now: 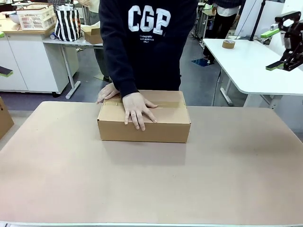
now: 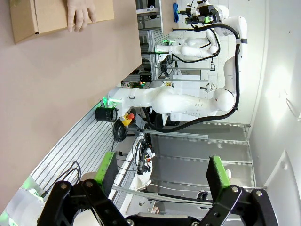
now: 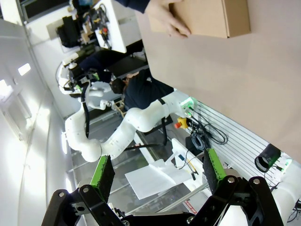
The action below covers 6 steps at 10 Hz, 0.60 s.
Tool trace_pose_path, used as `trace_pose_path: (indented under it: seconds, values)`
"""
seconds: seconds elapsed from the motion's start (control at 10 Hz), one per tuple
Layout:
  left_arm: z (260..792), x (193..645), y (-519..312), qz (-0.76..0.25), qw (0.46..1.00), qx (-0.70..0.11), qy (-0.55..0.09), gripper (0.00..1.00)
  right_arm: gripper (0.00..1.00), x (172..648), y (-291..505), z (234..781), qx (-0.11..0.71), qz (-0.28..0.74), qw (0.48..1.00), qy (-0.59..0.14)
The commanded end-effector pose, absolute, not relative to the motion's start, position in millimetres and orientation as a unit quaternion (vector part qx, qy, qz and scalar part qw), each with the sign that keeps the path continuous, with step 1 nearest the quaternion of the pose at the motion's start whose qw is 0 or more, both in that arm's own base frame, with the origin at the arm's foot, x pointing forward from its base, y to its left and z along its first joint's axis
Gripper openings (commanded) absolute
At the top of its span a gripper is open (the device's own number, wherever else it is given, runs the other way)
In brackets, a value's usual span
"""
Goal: Pack the gift set into the box.
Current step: Press and hold the closed box until the human finishes sealing it.
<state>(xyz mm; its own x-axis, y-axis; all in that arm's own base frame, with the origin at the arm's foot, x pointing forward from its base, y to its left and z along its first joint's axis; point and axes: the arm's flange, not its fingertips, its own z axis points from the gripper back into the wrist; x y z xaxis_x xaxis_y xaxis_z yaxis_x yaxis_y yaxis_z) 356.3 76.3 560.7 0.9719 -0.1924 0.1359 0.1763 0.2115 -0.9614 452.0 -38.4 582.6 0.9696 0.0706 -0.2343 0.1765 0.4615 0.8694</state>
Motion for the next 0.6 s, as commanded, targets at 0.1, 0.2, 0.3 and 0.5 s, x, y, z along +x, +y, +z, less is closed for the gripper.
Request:
trace_pose_path:
  seconds: [0.1,0.2,0.3,0.5]
  values:
    - [561.9,355.1,75.8,-0.117,0.779,-0.616,0.007,1.00,1.00,451.7,-37.9,583.9,0.510,-0.040,0.851,0.118]
    - [561.9,355.1,75.8,-0.117,0.779,-0.616,0.007,1.00,1.00,451.7,-37.9,583.9,0.510,-0.040,0.851,0.118]
    - [561.9,355.1,75.8,-0.117,0.779,-0.616,0.007,1.00,1.00,451.7,-37.9,583.9,0.510,-0.040,0.851,0.118]
    - [561.9,355.1,75.8,-0.117,0.779,-0.616,0.007,1.00,1.00,451.7,-37.9,583.9,0.510,-0.040,0.851,0.118]
